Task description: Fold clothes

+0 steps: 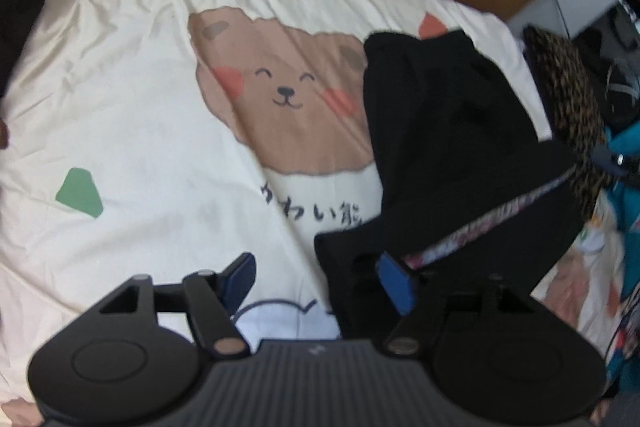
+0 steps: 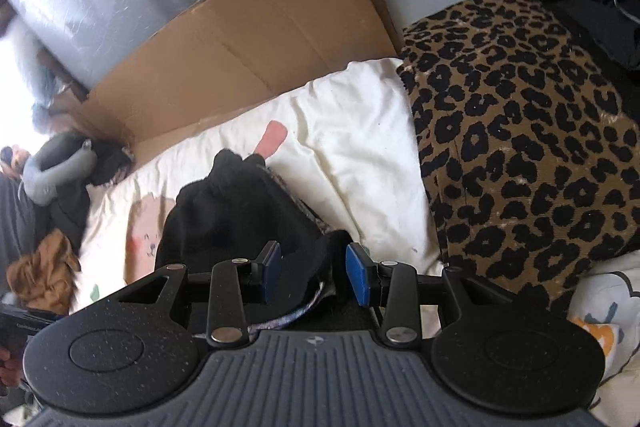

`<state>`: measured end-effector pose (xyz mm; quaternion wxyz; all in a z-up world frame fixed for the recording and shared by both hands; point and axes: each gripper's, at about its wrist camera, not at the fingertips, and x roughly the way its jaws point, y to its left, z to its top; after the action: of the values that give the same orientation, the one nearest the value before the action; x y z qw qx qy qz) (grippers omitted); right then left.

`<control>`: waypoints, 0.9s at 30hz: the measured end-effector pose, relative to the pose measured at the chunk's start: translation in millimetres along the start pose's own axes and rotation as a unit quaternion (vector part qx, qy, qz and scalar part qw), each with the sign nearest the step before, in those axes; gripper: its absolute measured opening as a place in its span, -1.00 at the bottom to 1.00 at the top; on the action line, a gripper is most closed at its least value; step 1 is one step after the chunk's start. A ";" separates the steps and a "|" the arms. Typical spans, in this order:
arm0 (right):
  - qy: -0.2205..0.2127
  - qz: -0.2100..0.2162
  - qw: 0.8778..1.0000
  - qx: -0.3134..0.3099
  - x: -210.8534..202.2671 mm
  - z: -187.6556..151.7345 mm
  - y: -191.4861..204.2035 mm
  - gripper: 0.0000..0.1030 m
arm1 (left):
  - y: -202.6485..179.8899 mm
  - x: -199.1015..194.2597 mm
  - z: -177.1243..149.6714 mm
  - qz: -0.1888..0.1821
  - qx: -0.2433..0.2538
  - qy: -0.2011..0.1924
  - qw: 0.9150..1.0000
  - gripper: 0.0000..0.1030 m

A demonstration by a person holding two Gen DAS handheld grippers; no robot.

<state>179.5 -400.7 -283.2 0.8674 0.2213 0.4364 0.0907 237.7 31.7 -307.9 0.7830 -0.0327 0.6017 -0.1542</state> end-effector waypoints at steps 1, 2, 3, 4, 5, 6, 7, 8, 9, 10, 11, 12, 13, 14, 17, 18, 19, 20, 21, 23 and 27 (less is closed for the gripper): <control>0.000 0.000 1.000 -0.002 -0.1 -2.3 2.1 -0.22 | -1.8 0.3 -3.7 0.002 0.005 -0.004 1.000 0.40; -0.001 0.000 1.000 -0.005 -0.1 -4.7 4.2 -0.21 | -3.4 0.8 -7.3 0.002 0.008 -0.009 1.000 0.45; -0.001 0.000 1.000 -0.007 -0.2 -7.0 6.4 -0.21 | -4.0 2.0 -9.9 -0.004 0.004 -0.012 1.000 0.46; -0.001 0.000 1.000 -0.010 -0.2 -9.3 8.5 -0.21 | -4.6 3.5 -11.0 -0.007 -0.006 -0.013 1.000 0.46; -0.001 0.000 1.000 -0.012 -0.3 -11.7 10.6 -0.21 | -5.3 4.7 -11.9 -0.011 -0.016 -0.014 1.000 0.47; -0.002 -0.001 1.000 -0.015 -0.3 -14.0 12.7 -0.21 | -6.4 5.0 -12.1 -0.013 -0.027 -0.014 0.999 0.48; -0.002 -0.001 1.000 -0.017 -0.4 -16.3 14.9 -0.21 | -7.7 5.0 -12.5 -0.016 -0.036 -0.014 0.999 0.48; -0.002 -0.001 1.000 -0.020 -0.4 -18.7 17.0 -0.21 | -9.7 3.8 -13.4 -0.019 -0.039 -0.018 0.999 0.50; -0.002 -0.001 1.000 -0.022 -0.5 -21.0 19.1 -0.21 | -11.8 2.7 -14.5 -0.022 -0.040 -0.022 0.999 0.56; -0.003 -0.001 1.000 -0.025 -0.5 -23.3 21.2 -0.21 | -14.2 2.3 -16.4 -0.023 -0.036 -0.026 0.999 0.58; -0.003 -0.001 1.000 -0.027 -0.6 -25.7 23.3 -0.21 | -16.3 3.0 -18.4 -0.023 -0.030 -0.027 0.999 0.59; -0.003 -0.001 1.000 -0.030 -0.6 -28.0 25.5 -0.21 | -18.0 5.2 -20.4 -0.023 -0.024 -0.024 0.999 0.59; -0.003 -0.001 0.999 -0.032 -0.6 -30.3 27.6 -0.21 | -19.1 7.3 -21.9 -0.023 -0.020 -0.021 0.999 0.59; 0.002 -0.001 0.999 -0.040 1.6 -32.0 30.3 -0.21 | -20.1 9.0 -23.0 -0.024 -0.016 -0.020 0.999 0.59; 0.010 -0.009 0.998 -0.065 7.6 -36.7 38.6 -0.21 | -22.0 12.1 -24.7 -0.024 0.002 -0.025 0.999 0.59; 0.013 -0.012 0.997 -0.071 9.6 -38.5 40.8 -0.21 | -21.7 13.2 -25.0 -0.023 0.008 -0.028 0.999 0.59; 0.019 -0.014 0.997 -0.071 12.7 -41.0 41.5 -0.21 | -20.4 15.9 -25.4 -0.021 0.010 -0.028 0.999 0.59; 0.025 -0.016 0.997 -0.072 15.7 -43.6 42.1 -0.21 | -19.1 18.5 -25.9 -0.019 0.012 -0.029 0.999 0.59; 0.031 -0.018 0.997 -0.072 18.7 -46.2 42.8 -0.21 | -17.9 21.2 -26.3 -0.017 0.014 -0.028 0.999 0.59; 0.044 -0.024 0.996 -0.079 25.3 -54.3 44.3 -0.21 | -15.9 28.0 -27.6 -0.016 0.017 -0.025 0.999 0.59; 0.062 -0.041 0.991 -0.114 37.1 -69.3 50.7 -0.21 | -18.7 37.6 -32.4 -0.017 0.031 -0.025 0.999 0.59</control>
<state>148.4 -321.7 -322.4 0.8613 0.0971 0.4847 0.1176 211.7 7.7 -347.4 0.7955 -0.0226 0.5765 -0.1854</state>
